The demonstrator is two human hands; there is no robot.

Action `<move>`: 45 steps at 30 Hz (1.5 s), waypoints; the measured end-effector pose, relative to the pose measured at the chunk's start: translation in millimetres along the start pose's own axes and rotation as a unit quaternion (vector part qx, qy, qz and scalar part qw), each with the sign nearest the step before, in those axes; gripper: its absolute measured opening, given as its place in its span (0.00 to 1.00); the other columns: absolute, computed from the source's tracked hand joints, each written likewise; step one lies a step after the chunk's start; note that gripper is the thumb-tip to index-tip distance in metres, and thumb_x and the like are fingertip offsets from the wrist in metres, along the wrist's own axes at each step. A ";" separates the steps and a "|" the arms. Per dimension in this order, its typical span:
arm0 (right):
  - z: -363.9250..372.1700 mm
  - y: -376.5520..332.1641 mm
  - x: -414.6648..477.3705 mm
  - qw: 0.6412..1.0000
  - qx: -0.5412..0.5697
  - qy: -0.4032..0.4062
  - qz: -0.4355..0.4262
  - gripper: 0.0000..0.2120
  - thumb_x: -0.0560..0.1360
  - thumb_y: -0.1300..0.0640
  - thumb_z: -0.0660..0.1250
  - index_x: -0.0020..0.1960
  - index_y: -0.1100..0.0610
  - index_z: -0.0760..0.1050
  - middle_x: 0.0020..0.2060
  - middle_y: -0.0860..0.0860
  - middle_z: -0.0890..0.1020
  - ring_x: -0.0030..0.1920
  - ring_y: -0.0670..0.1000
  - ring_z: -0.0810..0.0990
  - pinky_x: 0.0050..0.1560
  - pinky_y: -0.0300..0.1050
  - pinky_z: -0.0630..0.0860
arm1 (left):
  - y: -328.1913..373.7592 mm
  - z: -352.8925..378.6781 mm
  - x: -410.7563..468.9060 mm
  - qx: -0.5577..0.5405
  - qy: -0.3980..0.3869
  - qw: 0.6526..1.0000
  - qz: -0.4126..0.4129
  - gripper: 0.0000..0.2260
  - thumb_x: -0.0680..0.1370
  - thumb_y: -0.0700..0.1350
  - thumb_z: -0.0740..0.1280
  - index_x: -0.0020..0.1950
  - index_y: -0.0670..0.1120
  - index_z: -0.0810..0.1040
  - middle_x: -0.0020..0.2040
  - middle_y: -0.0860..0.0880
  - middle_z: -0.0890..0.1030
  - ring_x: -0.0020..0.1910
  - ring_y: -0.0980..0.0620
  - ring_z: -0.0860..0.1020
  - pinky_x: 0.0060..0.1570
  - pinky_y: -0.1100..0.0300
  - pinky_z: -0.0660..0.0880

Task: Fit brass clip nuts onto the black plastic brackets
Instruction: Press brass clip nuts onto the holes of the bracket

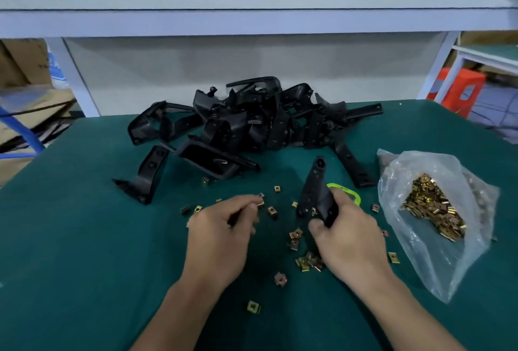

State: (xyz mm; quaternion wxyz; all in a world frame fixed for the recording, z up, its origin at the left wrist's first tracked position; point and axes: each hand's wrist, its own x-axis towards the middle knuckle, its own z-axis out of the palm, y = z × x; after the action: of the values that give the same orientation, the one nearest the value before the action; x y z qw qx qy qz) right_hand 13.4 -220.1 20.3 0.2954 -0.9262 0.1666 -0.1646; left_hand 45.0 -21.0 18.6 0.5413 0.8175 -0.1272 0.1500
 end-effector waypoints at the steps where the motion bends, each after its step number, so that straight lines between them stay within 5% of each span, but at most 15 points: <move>1: -0.7 3.8 2.0 1.000 0.007 0.001 0.004 0.10 0.70 0.51 0.68 0.45 0.46 0.67 0.32 0.44 0.76 0.35 0.55 0.74 0.35 0.49 0.68 | -3.1 0.6 3.2 0.023 0.001 1.000 -0.016 0.16 0.81 0.42 0.70 0.46 0.65 0.84 0.37 0.60 0.84 0.36 0.56 0.82 0.35 0.66 0.76; 6: 2.0 8.4 7.2 1.000 0.012 0.000 0.028 0.09 0.70 0.47 0.69 0.44 0.48 0.71 0.33 0.43 0.78 0.36 0.52 0.75 0.36 0.48 0.69 | -8.7 9.6 5.8 0.144 -0.123 0.982 -0.002 0.14 0.77 0.46 0.73 0.61 0.59 0.83 0.55 0.68 0.78 0.55 0.70 0.72 0.54 0.82 0.63; 10: 0.2 9.7 9.8 0.999 0.010 -0.022 0.039 0.10 0.70 0.45 0.71 0.42 0.48 0.72 0.34 0.43 0.80 0.37 0.53 0.77 0.39 0.47 0.72 | -6.0 20.6 -3.0 0.174 -0.183 0.967 0.037 0.19 0.77 0.53 0.72 0.68 0.61 0.79 0.64 0.67 0.72 0.61 0.74 0.63 0.58 0.84 0.52; 12: -0.2 9.3 9.8 0.999 0.012 -0.025 0.041 0.11 0.70 0.44 0.71 0.41 0.48 0.71 0.34 0.43 0.80 0.37 0.53 0.77 0.38 0.47 0.71 | -2.4 24.5 -7.4 0.166 -0.199 0.964 0.064 0.16 0.78 0.53 0.72 0.66 0.59 0.81 0.63 0.64 0.74 0.64 0.71 0.65 0.62 0.82 0.53; 14: 0.1 8.1 9.5 0.999 0.014 -0.031 0.043 0.11 0.70 0.44 0.71 0.41 0.47 0.71 0.34 0.43 0.80 0.38 0.53 0.78 0.38 0.47 0.71 | 0.4 28.8 -9.6 0.179 -0.206 0.958 0.091 0.13 0.78 0.51 0.72 0.63 0.58 0.83 0.62 0.60 0.79 0.66 0.62 0.70 0.67 0.69 0.63; 24: -2.3 4.7 7.1 0.997 0.045 -0.057 0.038 0.09 0.70 0.45 0.71 0.41 0.47 0.74 0.36 0.46 0.82 0.41 0.56 0.81 0.45 0.53 0.80 | 2.7 32.2 -16.7 0.214 -0.156 0.959 0.099 0.10 0.78 0.41 0.73 0.55 0.53 0.87 0.50 0.56 0.86 0.53 0.54 0.78 0.58 0.54 0.74; 29: -3.1 5.4 7.5 0.996 0.055 -0.057 0.040 0.08 0.70 0.45 0.71 0.42 0.48 0.75 0.36 0.46 0.82 0.41 0.55 0.81 0.45 0.53 0.80 | 12.7 35.1 -19.0 0.317 -0.072 0.942 0.085 0.16 0.70 0.63 0.71 0.46 0.52 0.87 0.45 0.57 0.85 0.50 0.52 0.79 0.53 0.56 0.71; 32: -2.5 5.7 7.4 0.996 0.052 -0.057 0.036 0.08 0.70 0.46 0.71 0.42 0.48 0.76 0.35 0.46 0.82 0.40 0.54 0.81 0.44 0.53 0.81 | 13.3 40.8 -19.0 0.343 -0.077 0.932 0.090 0.12 0.70 0.61 0.74 0.37 0.53 0.83 0.39 0.57 0.82 0.45 0.52 0.77 0.48 0.56 0.69; 37: -1.1 7.0 9.6 0.996 0.058 -0.052 0.035 0.08 0.70 0.46 0.72 0.41 0.48 0.76 0.34 0.45 0.82 0.39 0.54 0.81 0.43 0.53 0.80 | 7.8 38.2 -15.5 0.278 -0.114 0.952 0.062 0.04 0.74 0.53 0.75 0.43 0.54 0.86 0.42 0.58 0.82 0.46 0.55 0.75 0.50 0.60 0.61; 42: -1.7 9.3 11.8 0.996 0.068 -0.038 0.039 0.09 0.69 0.45 0.72 0.38 0.47 0.74 0.32 0.45 0.81 0.37 0.51 0.81 0.41 0.51 0.80 | 11.9 32.2 -19.9 0.313 -0.119 0.939 0.082 0.11 0.69 0.64 0.69 0.41 0.59 0.84 0.44 0.63 0.81 0.49 0.58 0.74 0.51 0.60 0.61; 45: -0.9 9.7 11.8 0.996 0.071 -0.037 0.036 0.09 0.69 0.45 0.73 0.38 0.47 0.75 0.31 0.44 0.81 0.37 0.50 0.80 0.40 0.50 0.80 | 16.8 35.1 -21.5 0.314 -0.130 0.938 0.075 0.09 0.70 0.62 0.73 0.42 0.58 0.84 0.44 0.62 0.82 0.50 0.56 0.74 0.51 0.59 0.60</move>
State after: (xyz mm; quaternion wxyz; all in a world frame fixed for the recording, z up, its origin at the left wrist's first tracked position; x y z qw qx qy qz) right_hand 21.5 -232.8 17.6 0.3724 -0.9018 0.1766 -0.1304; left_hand 22.7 -58.8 11.7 0.2231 0.9464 -0.2035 0.1147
